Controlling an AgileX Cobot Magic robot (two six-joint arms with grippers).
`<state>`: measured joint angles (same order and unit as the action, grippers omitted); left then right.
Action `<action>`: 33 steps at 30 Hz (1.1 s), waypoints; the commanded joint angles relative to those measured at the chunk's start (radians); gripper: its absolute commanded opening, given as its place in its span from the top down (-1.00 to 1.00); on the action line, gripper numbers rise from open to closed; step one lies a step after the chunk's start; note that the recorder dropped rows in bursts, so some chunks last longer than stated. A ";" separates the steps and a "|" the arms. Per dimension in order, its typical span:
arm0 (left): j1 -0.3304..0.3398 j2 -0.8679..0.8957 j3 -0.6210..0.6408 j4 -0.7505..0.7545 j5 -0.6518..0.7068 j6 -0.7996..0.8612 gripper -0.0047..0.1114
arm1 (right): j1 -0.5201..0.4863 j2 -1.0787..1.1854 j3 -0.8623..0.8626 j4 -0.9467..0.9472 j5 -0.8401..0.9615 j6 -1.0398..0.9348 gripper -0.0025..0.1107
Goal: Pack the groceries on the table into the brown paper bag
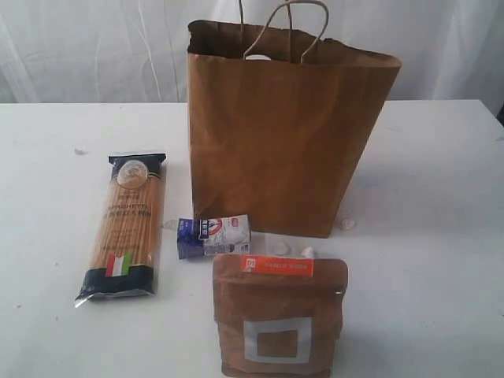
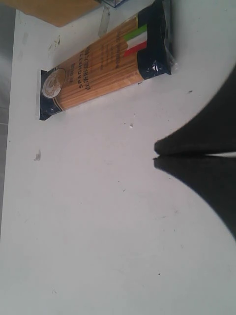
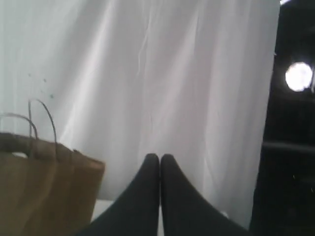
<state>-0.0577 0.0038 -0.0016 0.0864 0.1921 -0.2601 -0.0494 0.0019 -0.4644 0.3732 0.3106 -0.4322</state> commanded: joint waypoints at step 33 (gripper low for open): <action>-0.006 -0.004 0.002 0.000 -0.005 -0.001 0.92 | 0.000 -0.002 0.464 -0.577 0.001 0.566 0.96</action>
<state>-0.0577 0.0038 -0.0016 0.0864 0.1921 -0.2601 -0.0494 0.0038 -0.0069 -0.1936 0.3186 0.1382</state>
